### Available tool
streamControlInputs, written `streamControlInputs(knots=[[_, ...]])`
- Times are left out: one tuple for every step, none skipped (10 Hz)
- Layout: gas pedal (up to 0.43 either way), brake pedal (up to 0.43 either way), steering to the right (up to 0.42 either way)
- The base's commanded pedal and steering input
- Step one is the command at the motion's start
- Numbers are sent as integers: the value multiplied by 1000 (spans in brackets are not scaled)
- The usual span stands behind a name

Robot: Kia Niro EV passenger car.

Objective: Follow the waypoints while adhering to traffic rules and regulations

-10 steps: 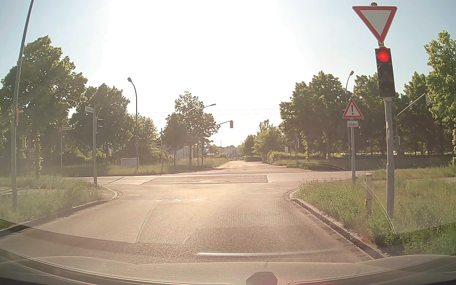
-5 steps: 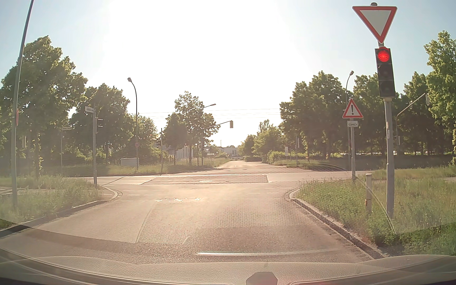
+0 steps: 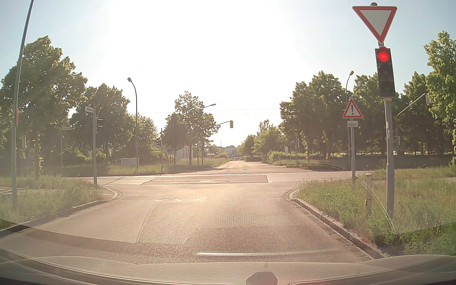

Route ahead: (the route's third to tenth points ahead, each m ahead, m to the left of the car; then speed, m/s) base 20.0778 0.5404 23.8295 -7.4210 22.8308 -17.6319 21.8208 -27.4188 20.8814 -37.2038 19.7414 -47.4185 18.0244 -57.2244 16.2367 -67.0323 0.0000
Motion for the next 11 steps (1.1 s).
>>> streamControlInputs(knots=[[0, 280, -16], [0, 280, -16], [0, 280, -16], [0, 280, -16], [0, 280, -16], [0, 280, -16], [0, 280, -16], [0, 280, -16], [0, 280, -16], [0, 280, -16], [0, 287, -16]])
